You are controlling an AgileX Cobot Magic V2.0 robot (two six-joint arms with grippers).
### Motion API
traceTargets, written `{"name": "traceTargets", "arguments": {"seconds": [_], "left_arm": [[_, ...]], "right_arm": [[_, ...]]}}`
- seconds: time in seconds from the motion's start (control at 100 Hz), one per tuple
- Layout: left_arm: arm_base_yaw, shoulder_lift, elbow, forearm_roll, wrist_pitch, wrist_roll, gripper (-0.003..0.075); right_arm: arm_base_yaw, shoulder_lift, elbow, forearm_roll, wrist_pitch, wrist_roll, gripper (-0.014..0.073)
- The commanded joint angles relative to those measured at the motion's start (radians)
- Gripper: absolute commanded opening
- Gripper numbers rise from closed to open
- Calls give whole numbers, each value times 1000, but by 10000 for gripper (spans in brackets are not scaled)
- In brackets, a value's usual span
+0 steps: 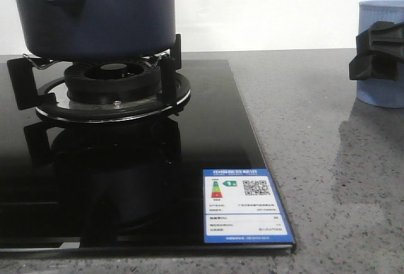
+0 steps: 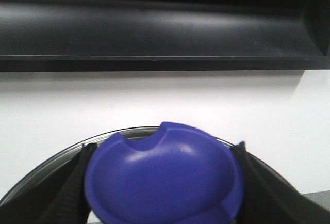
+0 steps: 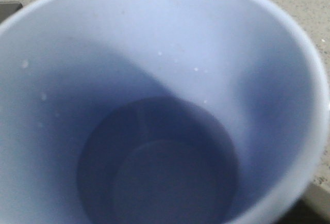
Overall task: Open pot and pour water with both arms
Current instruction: 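Reach the right gripper to the light blue cup and grasp it, then lift the blue cup with the right gripper over the open pot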
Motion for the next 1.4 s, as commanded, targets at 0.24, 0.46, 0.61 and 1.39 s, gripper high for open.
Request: {"name": "traceTargets", "arguments": {"seconds": [0.24, 0.46, 0.61, 1.39], "left_arm": [[1, -18, -40, 1, -98, 4, 402], [1, -18, -40, 1, -98, 4, 402], [1, -18, -40, 1, -98, 4, 402], [1, -18, -40, 1, -81, 4, 402]], "right_arm": [[0, -22, -31, -5, -76, -11, 325], [0, -72, -65, -122, -23, -11, 325], [0, -90, -190, -177, 145, -11, 325], [370, 122, -886, -798, 655, -11, 325]]}}
